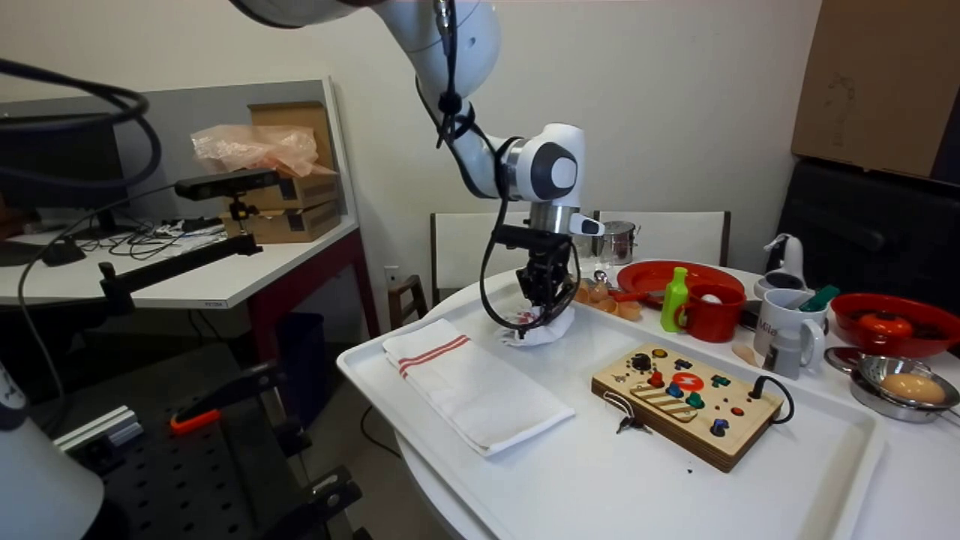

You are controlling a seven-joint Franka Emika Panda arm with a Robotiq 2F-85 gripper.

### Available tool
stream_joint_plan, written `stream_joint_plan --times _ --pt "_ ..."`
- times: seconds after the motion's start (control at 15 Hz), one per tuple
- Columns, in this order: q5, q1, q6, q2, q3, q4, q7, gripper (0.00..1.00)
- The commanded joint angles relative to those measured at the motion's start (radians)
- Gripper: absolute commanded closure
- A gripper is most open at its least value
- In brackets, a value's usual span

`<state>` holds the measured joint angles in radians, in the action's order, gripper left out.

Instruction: Use the white towel farthest from you to wipe the tray

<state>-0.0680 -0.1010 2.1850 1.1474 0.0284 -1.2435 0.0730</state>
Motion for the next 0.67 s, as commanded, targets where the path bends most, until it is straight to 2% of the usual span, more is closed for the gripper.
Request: stream_joint_plan --times 0.0,0.6 --pt "0.026 -0.047 0.002 0.012 0.019 -0.008 0.042 0.97" --pt "0.050 -0.139 -0.026 0.084 0.009 0.114 0.217 0.97"
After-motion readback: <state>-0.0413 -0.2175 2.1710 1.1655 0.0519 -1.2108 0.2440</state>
